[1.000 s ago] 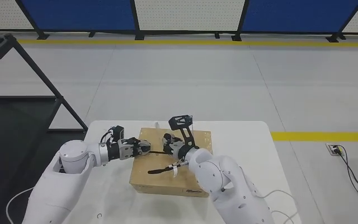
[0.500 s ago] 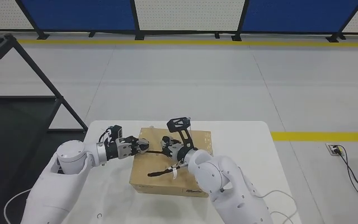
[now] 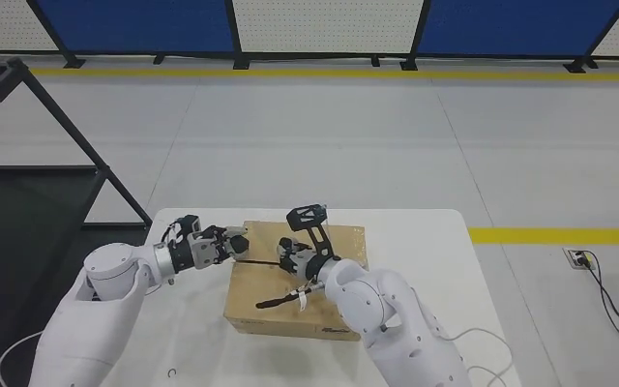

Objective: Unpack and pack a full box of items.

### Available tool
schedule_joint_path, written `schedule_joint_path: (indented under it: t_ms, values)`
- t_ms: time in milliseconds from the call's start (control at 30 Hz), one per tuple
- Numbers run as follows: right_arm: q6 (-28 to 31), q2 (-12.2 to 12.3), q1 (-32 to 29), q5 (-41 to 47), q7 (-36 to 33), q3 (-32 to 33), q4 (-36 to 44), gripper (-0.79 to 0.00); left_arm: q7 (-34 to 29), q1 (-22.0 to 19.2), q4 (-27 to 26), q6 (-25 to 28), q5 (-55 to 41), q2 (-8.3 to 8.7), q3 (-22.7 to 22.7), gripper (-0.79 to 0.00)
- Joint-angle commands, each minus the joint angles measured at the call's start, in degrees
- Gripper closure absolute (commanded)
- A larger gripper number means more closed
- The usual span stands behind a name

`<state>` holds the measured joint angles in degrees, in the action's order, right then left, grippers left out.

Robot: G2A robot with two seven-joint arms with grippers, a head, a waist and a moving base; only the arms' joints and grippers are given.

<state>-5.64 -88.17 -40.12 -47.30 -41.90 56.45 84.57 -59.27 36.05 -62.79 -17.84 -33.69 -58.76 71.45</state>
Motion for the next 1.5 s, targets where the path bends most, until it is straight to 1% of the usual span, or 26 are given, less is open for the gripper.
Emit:
schedule_joint_path:
  t_ms: [0, 33, 67, 100, 133, 167, 200, 267, 333, 367, 533, 700, 767, 800, 933, 1033, 1200, 1300, 1333, 1400, 1467]
  values:
    - [0.5, 0.0, 0.0, 0.1, -0.2, 0.0, -0.1, 0.000, -0.3, 0.2, 0.1, -0.1, -1.0, 0.17, 0.8, -0.745]
    - [0.7, 0.0, -0.1, 0.2, -0.3, 0.1, -0.1, -0.006, -0.5, 0.3, 0.2, -0.1, -1.4, 0.26, 1.3, -0.745]
    - [0.9, 0.0, 0.0, 0.2, -0.5, 0.1, -0.1, -0.132, -0.4, 0.4, 0.3, -0.2, -1.6, 0.35, 1.7, -0.742]
    - [1.1, 0.0, 0.0, 0.2, -0.6, 0.1, -0.1, -0.194, -0.4, 0.5, 0.3, -0.1, -1.9, 0.43, 2.0, -0.745]
    - [1.2, 0.0, 0.0, 0.2, -0.7, 0.1, -0.2, -0.302, -0.3, 0.5, 0.3, -0.2, -2.0, 0.50, 2.2, -0.742]
    - [1.2, 0.0, 0.0, 0.2, -0.8, 0.2, -0.2, -0.385, -0.3, 0.6, 0.1, -0.2, -2.0, 0.57, 2.4, -0.742]
    - [1.2, 0.0, 0.0, 0.2, -0.9, 0.2, -0.2, -0.434, -0.3, 0.7, 0.1, -0.2, -2.0, 0.64, 2.6, -0.742]
    - [1.5, 0.0, 0.0, 0.4, -1.0, 0.2, -0.2, -0.474, -0.3, 0.8, 0.0, -0.1, -2.1, 0.75, 2.9, -0.733]
    - [1.7, 0.0, -0.1, 0.6, -1.1, 0.2, -0.2, -0.548, -0.3, 1.0, -0.1, -0.1, -2.3, 0.84, 3.1, -0.727]
    - [2.0, 0.0, -0.1, 0.7, -1.2, 0.3, -0.2, -0.566, -0.2, 1.0, -0.1, -0.1, -2.3, 0.89, 3.2, -0.727]
    - [2.6, 0.1, -0.3, 1.2, -1.5, 0.6, -0.2, -0.560, -0.2, 1.1, -0.1, 0.0, -2.6, 1.03, 3.4, -0.708]
    - [3.2, 0.2, -0.7, 1.7, -1.4, 0.9, 0.1, -0.576, -0.6, 1.2, 0.1, 0.1, -2.6, 1.21, 3.6, -0.674]
    - [3.6, 0.2, -0.9, 1.9, -1.1, 1.1, 0.3, -0.576, -1.2, 1.3, 0.3, 0.1, -2.3, 1.36, 3.8, -0.659]
    - [3.6, 0.2, -1.0, 2.1, -0.9, 1.3, 0.4, -0.576, -1.9, 1.3, 0.3, -0.1, -2.1, 1.44, 3.7, -0.637]
    - [3.9, 0.3, -1.4, 2.5, -0.3, 1.9, 0.9, -0.603, -4.5, 1.4, 0.1, -0.3, -0.6, 1.78, 3.3, -0.619]
    - [3.9, 0.3, -1.6, 2.6, -0.1, 2.0, 1.1, -0.606, -5.9, 1.5, 0.0, -0.1, 0.8, 1.97, 2.8, -0.606]
    - [3.8, 0.4, -1.7, 2.8, 0.0, 2.1, 1.2, -0.603, -6.8, 1.3, 0.1, 0.0, 1.3, 2.07, 2.1, -0.560]
    - [3.7, 0.4, -1.9, 2.8, 0.2, 2.2, 1.4, -0.603, -7.4, 1.2, 0.1, 0.2, 1.5, 2.14, 1.9, -0.489]
    - [3.6, 0.4, -2.0, 2.9, 0.3, 2.3, 1.4, -0.588, -8.0, 1.2, 0.0, 0.2, 1.9, 2.21, 1.7, -0.428]
    - [3.6, 0.5, -2.1, 3.0, 0.3, 2.4, 1.5, -0.585, -8.5, 1.3, 0.2, 0.4, 2.2, 2.34, 1.7, -0.397]
    - [3.6, 0.5, -2.2, 3.0, 0.3, 2.5, 1.6, -0.573, -8.8, 1.3, 0.3, 0.6, 2.3, 2.45, 1.8, -0.388]
